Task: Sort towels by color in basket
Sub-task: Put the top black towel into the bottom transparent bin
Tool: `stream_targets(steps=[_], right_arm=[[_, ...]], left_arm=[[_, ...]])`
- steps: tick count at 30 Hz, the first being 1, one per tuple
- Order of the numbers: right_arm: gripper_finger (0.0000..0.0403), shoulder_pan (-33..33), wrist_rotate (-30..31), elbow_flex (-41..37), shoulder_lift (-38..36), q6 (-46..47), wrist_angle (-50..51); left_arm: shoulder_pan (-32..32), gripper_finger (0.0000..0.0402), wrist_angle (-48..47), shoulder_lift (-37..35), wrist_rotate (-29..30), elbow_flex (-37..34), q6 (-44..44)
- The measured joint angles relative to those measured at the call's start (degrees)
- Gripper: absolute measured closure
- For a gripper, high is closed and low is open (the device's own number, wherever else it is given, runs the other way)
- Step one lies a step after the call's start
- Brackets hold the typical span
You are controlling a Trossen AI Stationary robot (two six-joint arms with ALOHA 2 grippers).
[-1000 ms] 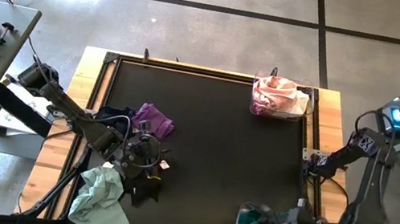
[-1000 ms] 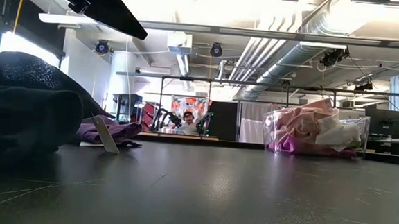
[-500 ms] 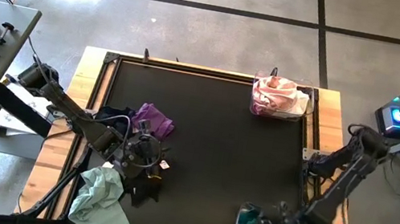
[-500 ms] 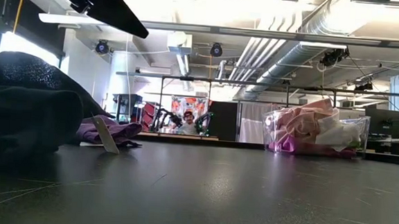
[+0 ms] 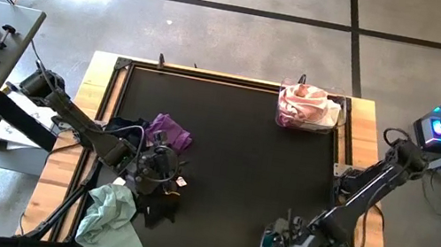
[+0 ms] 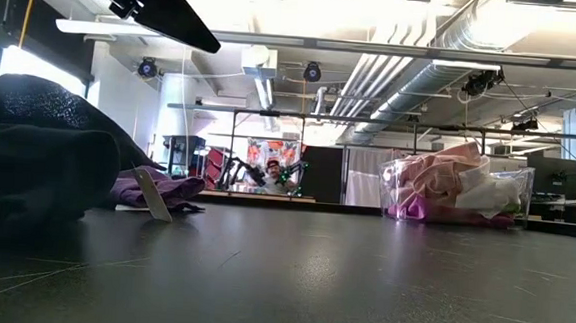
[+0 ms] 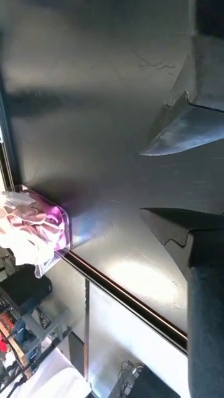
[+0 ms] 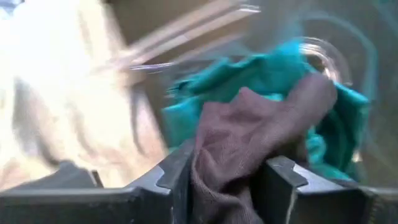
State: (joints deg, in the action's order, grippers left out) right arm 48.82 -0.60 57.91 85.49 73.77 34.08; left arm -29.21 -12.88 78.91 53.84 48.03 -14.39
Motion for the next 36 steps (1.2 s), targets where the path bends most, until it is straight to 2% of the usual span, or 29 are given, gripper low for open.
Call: stream_targets(steps=[4, 10, 14, 17, 21, 24, 27, 30, 31, 36], right_arm=[[0.0268, 1.41, 0.79, 7.66, -0.02, 1.41, 7.81], [0.0268, 6.04, 3.47, 16.86, -0.04, 14.0, 23.89], [0.0269, 8.62, 2.51, 18.64, -0.09, 27.94, 33.62], [0.027, 9.41, 0.02, 16.82, -0.09, 31.12, 34.81], [0.027, 8.52, -0.94, 11.38, -0.07, 28.84, 25.14], [0.027, 6.5, -0.14, 6.2, -0.02, 22.13, 13.61], [0.027, 3.83, 3.24, 1.68, -0.02, 12.34, 2.32], [0.0269, 1.33, 9.96, -2.46, -0.02, 4.0, -6.53], [0.0268, 0.39, 10.08, -3.61, -0.02, 2.03, -8.65], [0.0254, -3.74, -0.85, -5.92, -0.02, -1.09, -12.06]], left_arm=[[0.0, 0.0268, -0.02, 0.0, -0.02, 0.0, 0.0], [0.0, 0.0268, -0.04, 0.0, -0.04, 0.0, 0.0], [0.0, 0.0268, -0.07, 0.0, -0.04, 0.0, 0.0], [0.0, 0.0268, -0.1, 0.0, -0.07, 0.0, 0.01], [0.0, 0.0268, -0.13, 0.0, -0.09, 0.0, 0.0], [0.0, 0.0268, -0.13, 0.0, -0.11, 0.0, 0.0], [0.0, 0.0268, 0.02, 0.0, -0.11, 0.0, 0.0], [0.0, 0.0268, 0.64, 0.0, -0.11, 0.0, 0.0], [0.0, 0.0268, 0.68, 0.0, -0.11, 0.0, 0.0], [0.0, 0.0268, 0.68, 0.0, -0.11, 0.0, 0.02]])
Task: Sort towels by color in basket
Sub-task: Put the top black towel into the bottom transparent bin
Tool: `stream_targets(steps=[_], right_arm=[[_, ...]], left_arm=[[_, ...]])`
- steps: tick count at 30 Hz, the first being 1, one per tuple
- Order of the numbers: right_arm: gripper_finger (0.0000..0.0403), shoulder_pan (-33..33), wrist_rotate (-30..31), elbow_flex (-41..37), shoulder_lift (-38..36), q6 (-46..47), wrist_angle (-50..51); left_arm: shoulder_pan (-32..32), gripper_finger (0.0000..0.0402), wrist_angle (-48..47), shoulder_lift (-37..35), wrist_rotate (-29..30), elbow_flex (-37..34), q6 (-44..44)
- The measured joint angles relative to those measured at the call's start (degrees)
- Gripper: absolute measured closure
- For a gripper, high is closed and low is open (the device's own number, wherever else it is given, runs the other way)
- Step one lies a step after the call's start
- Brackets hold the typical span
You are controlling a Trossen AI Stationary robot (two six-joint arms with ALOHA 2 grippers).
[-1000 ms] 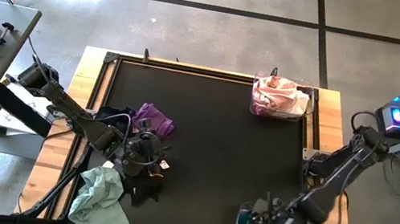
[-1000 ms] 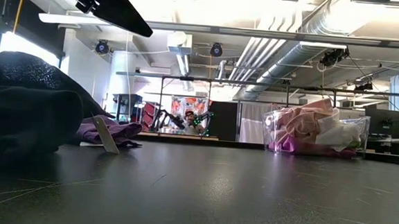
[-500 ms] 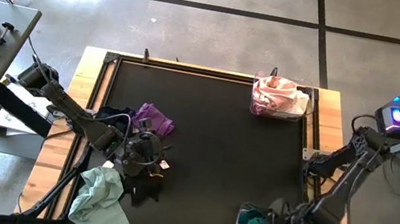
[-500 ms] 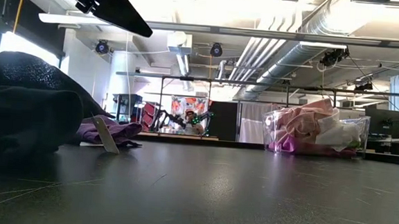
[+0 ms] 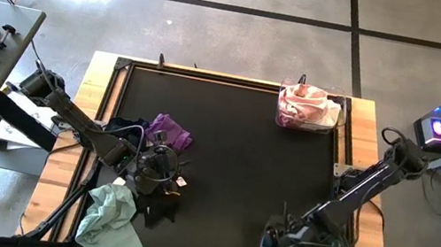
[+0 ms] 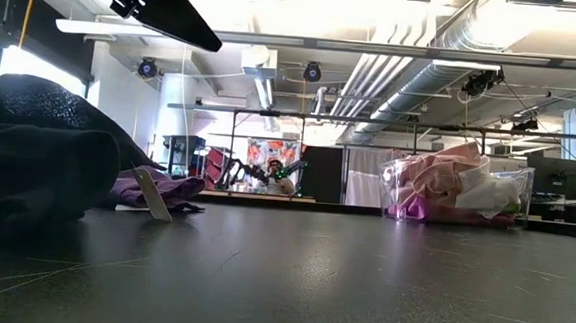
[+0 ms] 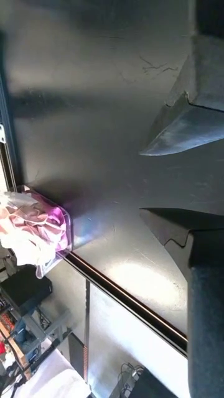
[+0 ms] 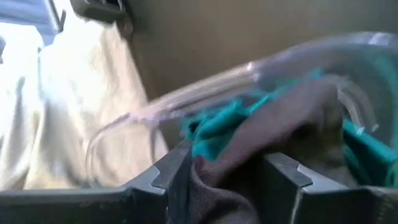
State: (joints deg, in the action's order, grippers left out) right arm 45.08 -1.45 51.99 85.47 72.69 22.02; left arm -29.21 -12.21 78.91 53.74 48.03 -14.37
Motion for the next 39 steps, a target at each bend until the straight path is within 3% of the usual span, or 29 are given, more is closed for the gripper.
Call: stream_targets(steps=[2, 7, 12, 16, 19, 24, 34, 39], right_arm=[[0.025, -0.82, -3.69, 0.64, 0.02, -0.47, 0.23], [0.025, 0.27, -3.27, 8.47, -0.09, -4.69, 3.76], [0.025, 4.03, 4.47, 19.88, -0.16, -3.67, 17.52], [0.025, 7.9, 11.7, 25.63, -0.17, 4.13, 29.54], [0.025, 10.09, 12.97, 26.67, -0.2, 10.85, 35.17], [0.025, 11.6, 13.03, 22.75, -0.12, 14.88, 34.26], [0.025, 10.05, 6.87, 1.05, 0.04, 14.87, 9.71], [0.025, 10.03, 6.15, -3.43, 0.04, 14.71, 6.27]], left_arm=[[0.0, 0.0268, 0.0, 0.0, 0.0, 0.0, 0.01], [0.0, 0.0268, 0.0, 0.0, 0.0, 0.0, 0.15], [0.0, 0.0268, 0.02, 0.0, 0.0, 0.0, 0.11], [0.0, 0.0268, 0.02, 0.0, 0.0, 0.0, 0.14], [0.0, 0.0268, 0.02, 0.0, 0.0, 0.0, 0.55], [0.0, 0.0268, 0.0, 0.0, 0.0, 0.0, 0.56], [0.0, 0.0268, 0.02, 0.0, 0.0, 0.0, 0.57], [0.0, 0.0268, 0.02, 0.0, 0.01, 0.0, 0.59]])
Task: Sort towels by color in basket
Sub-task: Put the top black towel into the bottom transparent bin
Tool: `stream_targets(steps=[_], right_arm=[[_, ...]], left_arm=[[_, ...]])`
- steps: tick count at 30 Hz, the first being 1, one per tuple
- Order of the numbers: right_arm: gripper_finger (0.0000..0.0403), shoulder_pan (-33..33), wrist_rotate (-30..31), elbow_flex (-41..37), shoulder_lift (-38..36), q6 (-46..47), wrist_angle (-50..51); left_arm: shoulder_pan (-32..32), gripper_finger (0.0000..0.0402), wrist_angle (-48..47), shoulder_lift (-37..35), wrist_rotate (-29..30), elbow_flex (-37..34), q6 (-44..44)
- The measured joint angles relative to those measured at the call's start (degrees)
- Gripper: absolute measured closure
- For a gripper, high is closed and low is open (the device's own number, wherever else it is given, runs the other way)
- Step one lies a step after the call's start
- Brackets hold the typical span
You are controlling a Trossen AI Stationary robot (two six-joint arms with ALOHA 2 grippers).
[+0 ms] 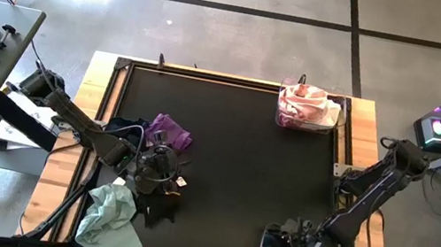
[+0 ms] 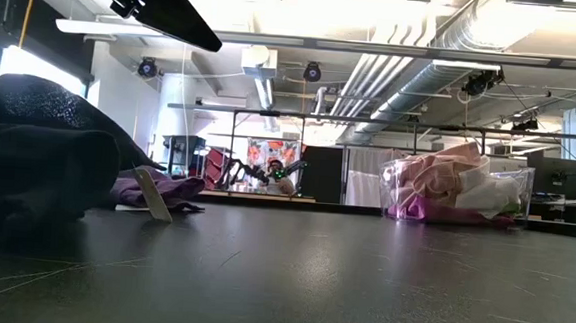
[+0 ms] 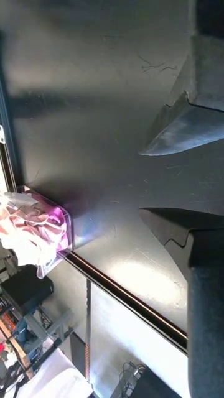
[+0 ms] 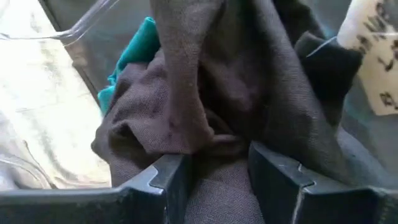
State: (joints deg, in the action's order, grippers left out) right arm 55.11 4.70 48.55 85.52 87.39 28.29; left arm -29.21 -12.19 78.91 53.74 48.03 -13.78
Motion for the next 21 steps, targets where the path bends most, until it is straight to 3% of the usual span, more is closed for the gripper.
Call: stream_targets(steps=[4, 11, 16, 21], right_arm=[[0.025, 0.0, 0.3, 3.83, 0.0, -3.44, 4.04], [0.025, 0.72, 2.91, 17.43, 0.0, -4.9, 18.53], [0.025, 2.16, 4.29, 25.09, -0.02, 1.18, 27.12], [0.025, 4.45, 3.62, 26.9, -0.02, 9.18, 33.3]], left_arm=[[0.0, 0.0268, 0.04, 0.0, 0.01, 0.0, -0.02], [0.0, 0.0268, 0.15, 0.0, 0.01, 0.0, -0.05], [0.02, 0.0268, 0.13, 0.0, 0.01, 0.0, -0.07], [0.02, 0.0268, 0.11, 0.0, 0.01, 0.0, -0.08]])
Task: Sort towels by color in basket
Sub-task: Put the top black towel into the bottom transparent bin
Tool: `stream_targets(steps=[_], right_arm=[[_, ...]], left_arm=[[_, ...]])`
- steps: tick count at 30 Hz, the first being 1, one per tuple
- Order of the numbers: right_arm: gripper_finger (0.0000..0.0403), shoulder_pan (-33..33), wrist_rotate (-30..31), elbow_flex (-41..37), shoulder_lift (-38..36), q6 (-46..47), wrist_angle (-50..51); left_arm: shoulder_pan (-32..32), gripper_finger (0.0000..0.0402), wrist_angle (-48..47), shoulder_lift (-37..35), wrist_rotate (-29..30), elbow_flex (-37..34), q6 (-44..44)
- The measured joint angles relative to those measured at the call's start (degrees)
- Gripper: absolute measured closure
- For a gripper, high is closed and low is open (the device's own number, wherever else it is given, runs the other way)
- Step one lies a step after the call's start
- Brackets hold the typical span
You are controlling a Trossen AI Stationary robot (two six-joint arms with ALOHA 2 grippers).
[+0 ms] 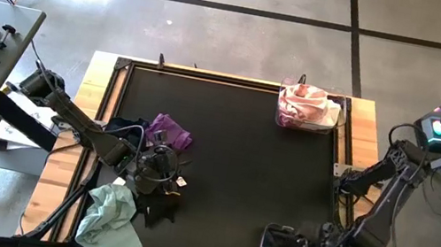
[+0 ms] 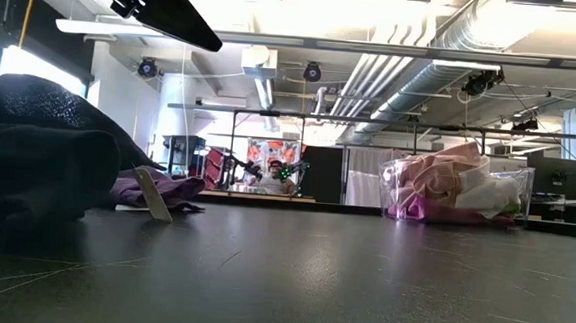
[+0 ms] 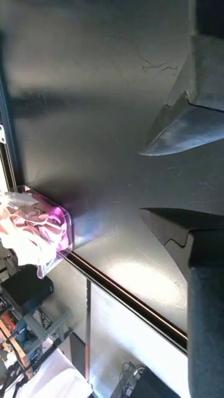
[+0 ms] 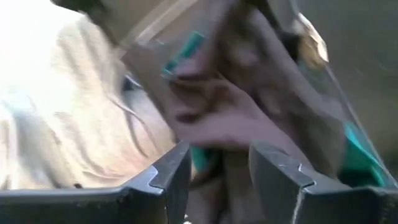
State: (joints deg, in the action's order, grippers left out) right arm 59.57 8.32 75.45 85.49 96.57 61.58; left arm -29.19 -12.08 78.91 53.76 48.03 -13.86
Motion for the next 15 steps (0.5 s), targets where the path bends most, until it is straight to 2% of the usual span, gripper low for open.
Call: stream_targets(steps=[5, 11, 15], right_arm=[[0.025, 1.25, -5.45, -5.97, -0.04, 5.51, -1.93], [0.025, 0.92, -10.34, -17.48, 0.0, 4.27, -16.38], [0.025, 0.67, -10.89, -24.3, -0.14, 3.09, -22.82]], left_arm=[[0.0, 0.0268, -0.02, 0.0, 0.0, 0.0, 0.0], [0.05, 0.0268, -0.01, 0.0, 0.0, 0.0, 0.01], [0.46, 0.0268, 0.09, 0.0, -0.02, 0.0, -0.41]])
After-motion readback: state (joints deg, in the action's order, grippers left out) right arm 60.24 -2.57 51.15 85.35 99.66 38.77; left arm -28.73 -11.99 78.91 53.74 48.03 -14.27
